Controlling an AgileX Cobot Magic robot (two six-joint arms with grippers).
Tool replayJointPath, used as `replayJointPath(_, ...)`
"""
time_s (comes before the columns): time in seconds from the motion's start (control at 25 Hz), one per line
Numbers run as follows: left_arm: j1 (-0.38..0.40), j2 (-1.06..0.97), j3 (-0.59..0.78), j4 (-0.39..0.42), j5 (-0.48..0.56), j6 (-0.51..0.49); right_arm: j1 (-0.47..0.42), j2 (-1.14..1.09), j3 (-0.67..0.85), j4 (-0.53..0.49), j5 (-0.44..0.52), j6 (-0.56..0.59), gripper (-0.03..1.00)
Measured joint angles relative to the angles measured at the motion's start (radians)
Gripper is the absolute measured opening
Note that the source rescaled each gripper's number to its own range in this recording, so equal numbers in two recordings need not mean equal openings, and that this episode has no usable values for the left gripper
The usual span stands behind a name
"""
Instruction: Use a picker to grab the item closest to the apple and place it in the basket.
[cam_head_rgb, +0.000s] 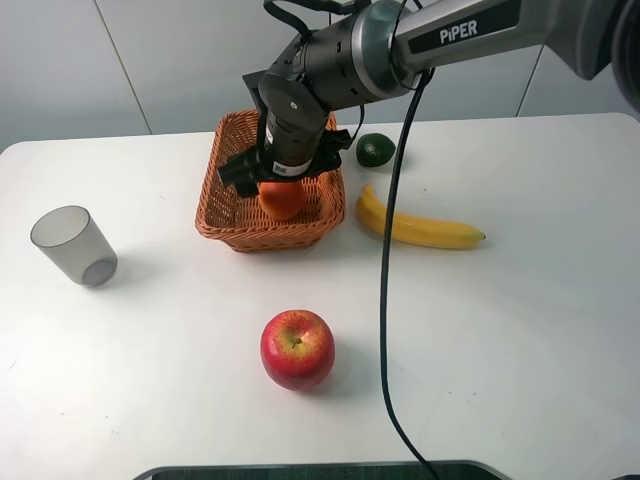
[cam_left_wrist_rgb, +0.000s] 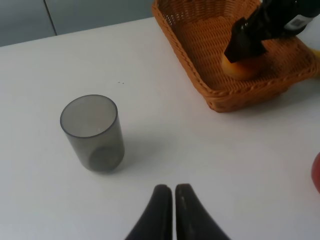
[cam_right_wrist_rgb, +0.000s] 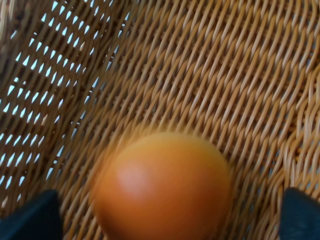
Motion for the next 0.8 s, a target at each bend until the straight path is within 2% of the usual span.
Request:
replayJointPath(0.04, 0.0, 0.0, 0.0, 0.0, 0.0, 0.0, 0.0, 0.0, 0.0, 0.0, 0.002, 0.0, 0.95)
replayJointPath(0.12, 0.0, 0.0, 0.0, 0.0, 0.0, 0.0, 0.0, -0.002, 0.0, 0.0, 0.007, 0.0, 0.99)
replayJointPath(0.32, 0.0, 0.0, 0.0, 0.0, 0.0, 0.0, 0.002, -0.042, 0.0, 0.031, 0.01, -0.006, 0.99)
replayJointPath(0.48, 0.0, 0.0, 0.0, 0.0, 0.0, 0.0, 0.0, -0.11, 0.0, 0.106, 0.069, -0.074, 1.0)
replayJointPath(0.64, 0.0, 0.0, 0.0, 0.0, 0.0, 0.0, -0.056, -0.2, 0.036, 0.23, 0.144, -0.163, 1.0)
replayJointPath(0.8, 0.0, 0.0, 0.0, 0.0, 0.0, 0.0, -0.154, -0.322, 0.171, 0.272, 0.16, -0.201, 1.0)
